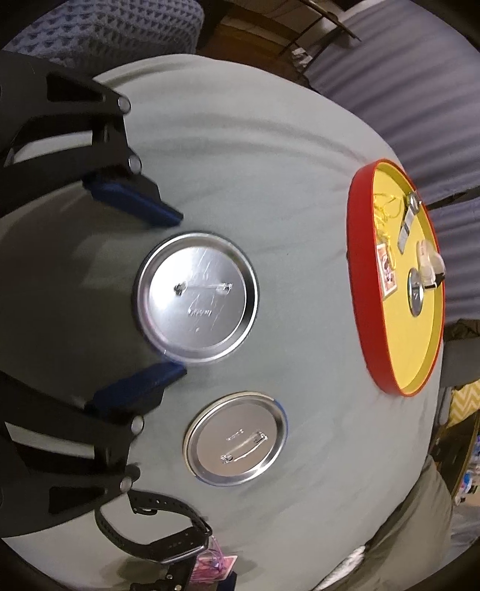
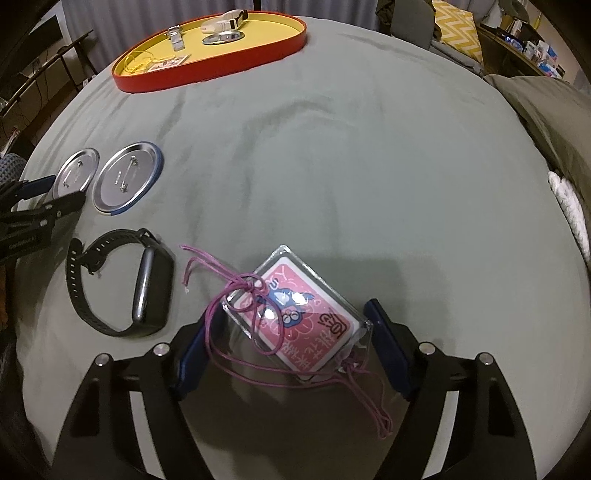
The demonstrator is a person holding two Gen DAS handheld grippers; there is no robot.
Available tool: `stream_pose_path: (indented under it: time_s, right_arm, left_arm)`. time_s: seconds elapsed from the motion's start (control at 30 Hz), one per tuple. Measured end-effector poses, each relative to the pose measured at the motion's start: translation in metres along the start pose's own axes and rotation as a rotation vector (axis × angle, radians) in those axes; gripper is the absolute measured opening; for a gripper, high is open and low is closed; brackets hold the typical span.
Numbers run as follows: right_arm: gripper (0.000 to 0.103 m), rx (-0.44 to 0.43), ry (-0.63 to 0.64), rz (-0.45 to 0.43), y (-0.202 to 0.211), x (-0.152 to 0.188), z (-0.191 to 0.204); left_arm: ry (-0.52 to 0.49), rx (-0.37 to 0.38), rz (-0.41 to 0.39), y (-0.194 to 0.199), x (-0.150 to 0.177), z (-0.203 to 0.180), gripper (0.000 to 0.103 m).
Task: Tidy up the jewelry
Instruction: 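Grasp the silver badge with left tool while right tool grasps pink-cord pendant, then carry the silver badge with left tool while right tool carries pink pendant to tray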
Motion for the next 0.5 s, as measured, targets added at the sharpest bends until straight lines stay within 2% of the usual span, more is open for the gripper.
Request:
stream_pose_path:
  time_s: [0.23, 0.3, 0.37, 0.4, 0.5]
  right_arm:
    - [0.073, -0.002, -0.003, 0.000, 0.001, -0.002, 0.000]
    - [0.073, -0.002, -0.002, 0.000, 0.001, -0.002, 0.000]
    - [0.073, -0.002, -0.002, -0.001, 0.001, -0.002, 0.001]
    - [0.073, -0.002, -0.002, -0.001, 0.001, -0.002, 0.001]
    - [0.073, -0.003, -0.002, 0.002, 0.001, -0.003, 0.000]
  left_arm:
    - [-0.002, 0.006, 0.000, 0.000, -0.003, 0.001, 0.063]
    - [0.003, 0.007, -0.011, 0.001, -0.005, 0.002, 0.053]
    - [0.022, -0.011, -0.024, 0.002, -0.006, 0.007, 0.018]
    - [0.040, -0.018, -0.017, 0.000, -0.007, 0.010, 0.015]
    - [0.058, 0.002, 0.002, -0.004, -0.007, 0.014, 0.015]
Point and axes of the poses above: each gripper's, at about its wrist camera, not at the fingertips, and y roughly against the way its jaws point, z to its left, x to its underside, the point moved 4 cm from there along -y, roughly the way its jaws point, and after that the axes turned 6 degrees about -x, right-handed, at the moved point
